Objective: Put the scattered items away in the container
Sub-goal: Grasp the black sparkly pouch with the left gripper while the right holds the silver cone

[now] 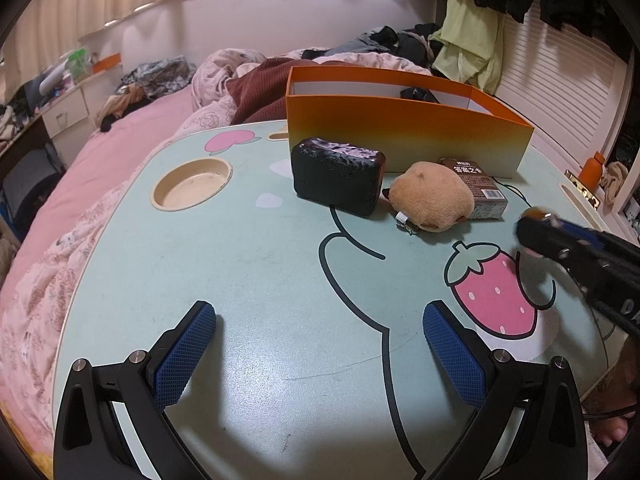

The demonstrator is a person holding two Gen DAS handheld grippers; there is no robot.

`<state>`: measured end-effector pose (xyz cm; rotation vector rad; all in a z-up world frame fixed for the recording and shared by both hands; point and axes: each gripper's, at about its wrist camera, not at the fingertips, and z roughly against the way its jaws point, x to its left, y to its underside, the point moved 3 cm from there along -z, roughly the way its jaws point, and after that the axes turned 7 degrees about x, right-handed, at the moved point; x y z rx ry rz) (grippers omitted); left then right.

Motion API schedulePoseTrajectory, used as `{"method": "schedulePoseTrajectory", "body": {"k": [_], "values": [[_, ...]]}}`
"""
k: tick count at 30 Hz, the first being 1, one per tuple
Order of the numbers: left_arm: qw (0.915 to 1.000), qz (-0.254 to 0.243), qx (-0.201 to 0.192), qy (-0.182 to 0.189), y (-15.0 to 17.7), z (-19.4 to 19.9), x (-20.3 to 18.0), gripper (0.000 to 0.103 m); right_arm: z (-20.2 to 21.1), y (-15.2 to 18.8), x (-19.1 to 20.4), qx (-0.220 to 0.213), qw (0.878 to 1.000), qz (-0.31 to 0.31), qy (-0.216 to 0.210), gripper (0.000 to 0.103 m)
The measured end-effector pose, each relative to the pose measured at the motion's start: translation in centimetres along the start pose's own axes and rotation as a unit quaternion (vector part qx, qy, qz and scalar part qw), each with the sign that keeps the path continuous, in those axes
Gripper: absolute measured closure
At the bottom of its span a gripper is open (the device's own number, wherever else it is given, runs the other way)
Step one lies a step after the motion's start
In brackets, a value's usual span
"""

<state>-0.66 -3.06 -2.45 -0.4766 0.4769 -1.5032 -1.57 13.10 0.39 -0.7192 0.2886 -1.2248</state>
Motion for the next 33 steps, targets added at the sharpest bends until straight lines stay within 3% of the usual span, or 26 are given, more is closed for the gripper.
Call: {"method": "schedulePoseTrajectory", "body": {"k": [5, 9, 12, 15, 19, 21, 22, 23, 24, 25, 33], "values": [[0.9999, -0.001, 0.008, 0.007, -0.5, 0.2, -0.3, 0.000, 0.3, -0.2, 0.0, -0.005, 1.000, -0.001, -0.009, 0.072], [0.9973, 0.023, 0.006, 0.069, -2.3, 1.2, 0.0, 0.000, 0.3, -0.3, -0.5, -0.004, 1.000, -0.008, -0.014, 0.072], [0.9978, 0.018, -0.009, 0.063, -5.1, 1.8, 0.1, 0.000, 0.3, 0.1, -0.9, 0.000, 1.000, -0.022, -0.017, 0.072], [0.9993, -0.011, -0.012, 0.033, -7.7, 0.8, -0.5, 0.000, 0.3, 0.3, -1.3, 0.001, 0.999, -0.031, -0.020, 0.072], [0.9995, -0.026, 0.006, 0.016, -9.6, -1.7, -1.1, 0.000, 0.4, 0.3, -1.6, 0.000, 0.999, -0.038, -0.023, 0.072], [0.9994, -0.015, 0.018, 0.026, -9.8, -2.6, -1.0, 0.000, 0.4, 0.3, -1.8, 0.001, 0.999, -0.040, -0.025, 0.072], [0.9992, -0.009, 0.021, 0.033, -9.7, -3.0, -0.9, 0.002, 0.4, 0.3, -1.9, 0.002, 0.999, -0.041, -0.026, 0.072], [0.9989, -0.002, 0.024, 0.039, -9.5, -3.3, -0.7, 0.015, 0.4, 0.3, -1.9, 0.003, 0.999, -0.042, -0.027, 0.072], [0.9985, 0.006, 0.029, 0.045, -9.3, -3.7, -0.5, 0.037, 0.3, 0.3, -2.0, 0.003, 0.999, -0.043, -0.028, 0.072], [0.9980, 0.013, 0.033, 0.053, -9.0, -4.0, -0.3, 0.041, 0.4, 0.3, -2.0, 0.003, 0.999, -0.044, -0.029, 0.072], [0.9972, 0.021, -0.007, 0.071, -7.4, -1.8, 1.0, 0.042, 0.3, 0.3, -2.3, 0.003, 0.998, -0.050, -0.030, 0.072]]}}
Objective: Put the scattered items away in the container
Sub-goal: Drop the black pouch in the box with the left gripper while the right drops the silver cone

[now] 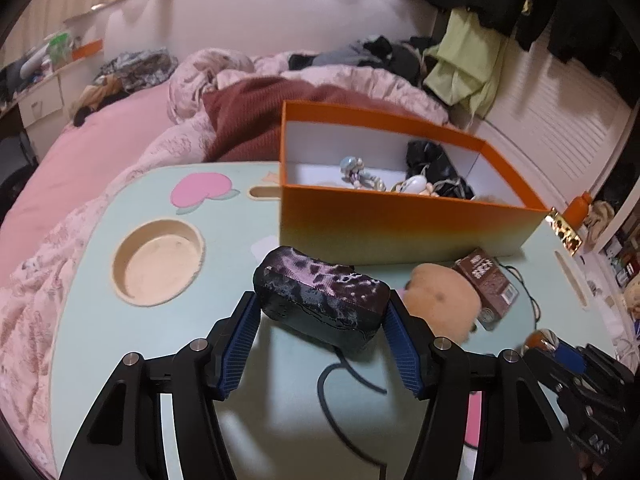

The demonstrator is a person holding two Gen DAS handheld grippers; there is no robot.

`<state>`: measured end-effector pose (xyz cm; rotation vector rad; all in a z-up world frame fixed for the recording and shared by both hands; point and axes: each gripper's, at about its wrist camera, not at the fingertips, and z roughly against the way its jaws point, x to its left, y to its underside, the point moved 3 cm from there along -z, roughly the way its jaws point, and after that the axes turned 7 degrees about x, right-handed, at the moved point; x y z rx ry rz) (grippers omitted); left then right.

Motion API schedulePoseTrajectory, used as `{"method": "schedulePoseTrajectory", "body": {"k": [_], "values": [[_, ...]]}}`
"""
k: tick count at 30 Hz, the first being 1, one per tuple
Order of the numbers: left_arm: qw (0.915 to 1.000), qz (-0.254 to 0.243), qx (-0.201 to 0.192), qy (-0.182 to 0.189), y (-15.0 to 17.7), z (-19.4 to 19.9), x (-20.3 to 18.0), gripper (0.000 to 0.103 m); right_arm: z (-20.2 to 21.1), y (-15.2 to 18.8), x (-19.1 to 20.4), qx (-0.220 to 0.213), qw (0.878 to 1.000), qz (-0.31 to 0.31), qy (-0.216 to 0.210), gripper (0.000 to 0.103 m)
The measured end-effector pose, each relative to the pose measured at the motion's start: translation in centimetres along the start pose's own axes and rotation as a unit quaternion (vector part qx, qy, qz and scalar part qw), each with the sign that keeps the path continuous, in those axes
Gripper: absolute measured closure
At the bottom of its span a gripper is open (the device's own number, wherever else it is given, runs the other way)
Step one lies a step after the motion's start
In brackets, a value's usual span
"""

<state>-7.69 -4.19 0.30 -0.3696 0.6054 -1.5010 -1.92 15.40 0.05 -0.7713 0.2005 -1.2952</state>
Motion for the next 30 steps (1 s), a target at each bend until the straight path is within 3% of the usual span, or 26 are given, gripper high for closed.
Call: {"method": "schedulePoseTrajectory", "body": {"k": [6, 12, 19, 23, 24, 25, 27, 30], "values": [[0.9985, -0.012, -0.031, 0.043, -0.1, 3.5, -1.0, 0.042, 0.8, -0.4, 0.2, -0.018, 1.000, 0.005, 0.001, 0.072], [0.9962, -0.052, -0.055, 0.043, -4.7, 5.4, -2.9, 0.042, 2.6, -3.7, 1.0, -0.053, 0.997, 0.044, 0.017, 0.072], [0.9981, -0.034, -0.032, 0.040, -10.2, 2.2, -3.0, 0.042, 1.6, -11.6, 0.6, -0.073, 0.996, 0.045, 0.019, 0.072], [0.9988, -0.040, -0.029, 0.000, -11.1, -0.8, -3.1, 0.040, -1.0, -14.3, 0.4, -0.058, 0.997, 0.038, 0.039, 0.071], [0.9987, -0.039, -0.027, -0.019, -11.1, -1.5, -3.1, 0.032, -1.7, -14.6, 0.3, -0.059, 0.997, 0.035, 0.046, 0.067], [0.9982, -0.040, -0.022, -0.038, -10.9, -1.9, -3.1, 0.027, -2.2, -14.8, 0.1, -0.055, 0.997, 0.032, 0.047, 0.052], [0.9964, -0.054, -0.020, -0.062, -10.4, -2.1, -3.2, 0.022, -3.3, -15.0, -0.4, -0.038, 0.998, 0.022, 0.050, 0.033], [0.9937, -0.078, -0.044, -0.068, -9.4, -0.8, -3.5, 0.012, -2.6, -14.1, -1.0, -0.061, 0.997, 0.002, 0.038, 0.032]]}}
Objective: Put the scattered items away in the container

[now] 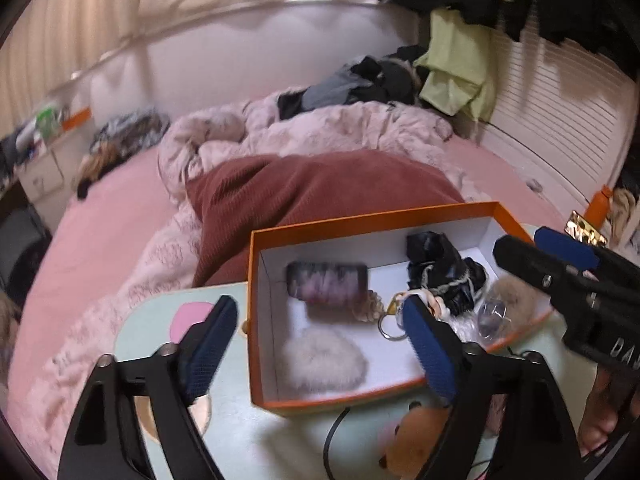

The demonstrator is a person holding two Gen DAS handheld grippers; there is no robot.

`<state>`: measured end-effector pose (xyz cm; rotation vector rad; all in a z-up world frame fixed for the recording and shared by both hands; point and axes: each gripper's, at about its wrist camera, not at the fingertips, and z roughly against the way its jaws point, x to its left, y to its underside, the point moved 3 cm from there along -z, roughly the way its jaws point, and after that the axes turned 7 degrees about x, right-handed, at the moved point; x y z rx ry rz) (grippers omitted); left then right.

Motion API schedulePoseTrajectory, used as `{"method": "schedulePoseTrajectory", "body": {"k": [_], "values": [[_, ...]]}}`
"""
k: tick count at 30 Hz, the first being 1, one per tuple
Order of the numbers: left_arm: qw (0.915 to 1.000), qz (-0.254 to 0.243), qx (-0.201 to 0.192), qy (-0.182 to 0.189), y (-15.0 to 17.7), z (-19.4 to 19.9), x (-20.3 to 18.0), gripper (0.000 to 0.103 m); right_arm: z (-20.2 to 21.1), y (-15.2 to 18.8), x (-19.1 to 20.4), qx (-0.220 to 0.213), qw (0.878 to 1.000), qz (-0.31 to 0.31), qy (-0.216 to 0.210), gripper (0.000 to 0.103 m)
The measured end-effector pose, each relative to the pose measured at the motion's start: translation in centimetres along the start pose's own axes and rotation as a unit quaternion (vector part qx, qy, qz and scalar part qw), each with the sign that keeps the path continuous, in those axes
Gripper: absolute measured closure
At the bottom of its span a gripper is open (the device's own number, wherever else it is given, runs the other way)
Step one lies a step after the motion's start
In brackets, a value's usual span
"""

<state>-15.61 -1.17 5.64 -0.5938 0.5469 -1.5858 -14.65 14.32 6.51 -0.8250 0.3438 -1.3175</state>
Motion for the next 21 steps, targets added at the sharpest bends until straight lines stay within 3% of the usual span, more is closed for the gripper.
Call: {"method": "schedulePoseTrajectory", "body": {"k": [5, 9, 12, 17, 21], "values": [[0.9998, -0.002, -0.021, 0.002, 1.3, 3.3, 0.1, 0.008, 2.9, 1.4, 0.1, -0.025, 1.000, 0.003, -0.003, 0.031], [0.9993, 0.007, -0.009, 0.034, 4.2, 5.9, -0.6, 0.003, 4.9, 3.2, 0.1, -0.006, 1.000, 0.009, -0.003, 0.031], [0.9992, 0.002, 0.011, 0.039, 7.9, 6.7, -1.9, 0.003, 6.0, 6.2, -0.3, 0.023, 1.000, 0.013, 0.015, 0.031], [0.9990, -0.003, 0.035, 0.029, 12.6, 5.6, -3.2, 0.003, 6.0, 10.9, -1.2, 0.061, 0.997, 0.011, 0.046, 0.031], [0.9962, 0.021, 0.082, 0.020, 14.7, 3.0, -2.7, 0.000, 5.1, 12.7, -1.6, 0.086, 0.995, 0.007, 0.050, 0.031]]}}
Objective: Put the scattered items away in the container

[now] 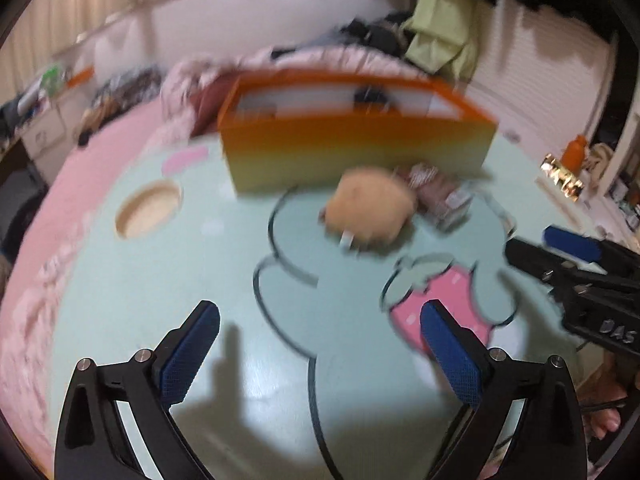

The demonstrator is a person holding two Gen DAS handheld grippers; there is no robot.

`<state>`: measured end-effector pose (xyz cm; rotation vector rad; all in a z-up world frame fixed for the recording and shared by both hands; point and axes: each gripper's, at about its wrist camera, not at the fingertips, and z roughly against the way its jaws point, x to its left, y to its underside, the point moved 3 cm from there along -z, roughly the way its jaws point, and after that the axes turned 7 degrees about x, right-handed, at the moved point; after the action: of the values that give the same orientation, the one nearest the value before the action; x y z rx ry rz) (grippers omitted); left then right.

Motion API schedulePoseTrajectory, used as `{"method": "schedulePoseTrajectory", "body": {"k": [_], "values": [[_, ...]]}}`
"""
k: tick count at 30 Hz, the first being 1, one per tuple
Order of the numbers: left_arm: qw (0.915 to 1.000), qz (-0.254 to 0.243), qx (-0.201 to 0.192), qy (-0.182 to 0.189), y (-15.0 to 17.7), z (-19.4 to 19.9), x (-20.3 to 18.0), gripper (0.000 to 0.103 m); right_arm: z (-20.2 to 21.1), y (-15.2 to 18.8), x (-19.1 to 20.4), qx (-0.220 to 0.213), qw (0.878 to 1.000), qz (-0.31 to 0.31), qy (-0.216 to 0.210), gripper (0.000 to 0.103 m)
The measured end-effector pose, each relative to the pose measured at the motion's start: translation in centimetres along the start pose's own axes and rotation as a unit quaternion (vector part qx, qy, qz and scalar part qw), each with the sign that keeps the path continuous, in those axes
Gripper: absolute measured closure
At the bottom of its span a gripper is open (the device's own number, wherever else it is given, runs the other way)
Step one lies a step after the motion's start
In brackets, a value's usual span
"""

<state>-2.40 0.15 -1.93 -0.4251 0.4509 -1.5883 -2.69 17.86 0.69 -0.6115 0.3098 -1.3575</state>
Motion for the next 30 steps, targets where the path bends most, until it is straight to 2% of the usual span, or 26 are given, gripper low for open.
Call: {"method": "schedulePoseTrajectory", "body": {"k": [2, 4, 7, 10, 19, 25, 30], "values": [[1.0000, 0.003, -0.008, -0.002, 0.2, 0.4, 0.1, 0.000, -0.8, 0.6, -0.2, 0.007, 1.000, -0.002, 0.010, 0.031], [0.9999, 0.003, -0.010, -0.004, 0.0, 1.0, 0.1, 0.000, -1.1, 1.0, 0.0, 0.001, 1.000, 0.005, 0.030, 0.014], [0.9999, 0.004, -0.013, -0.003, -0.5, 1.5, 0.0, 0.000, -1.7, 1.1, 0.2, 0.007, 0.999, 0.016, 0.034, 0.002], [0.9999, 0.004, -0.014, -0.002, -0.9, 1.8, 0.0, 0.000, -1.9, 1.2, 0.3, 0.012, 0.999, 0.021, 0.045, 0.001], [0.9999, 0.003, -0.012, -0.002, -0.9, 1.7, -0.2, 0.000, -1.7, 1.3, 0.1, 0.009, 0.999, 0.018, 0.039, 0.001], [0.9999, -0.004, 0.014, 0.002, -1.5, 0.9, -0.7, 0.000, -1.4, 1.2, -0.1, 0.005, 1.000, 0.009, 0.028, 0.001], [0.9997, -0.016, -0.014, -0.010, -4.1, 1.3, -0.2, 0.000, -1.3, 1.2, 0.1, 0.005, 0.999, 0.008, 0.030, 0.001]]}}
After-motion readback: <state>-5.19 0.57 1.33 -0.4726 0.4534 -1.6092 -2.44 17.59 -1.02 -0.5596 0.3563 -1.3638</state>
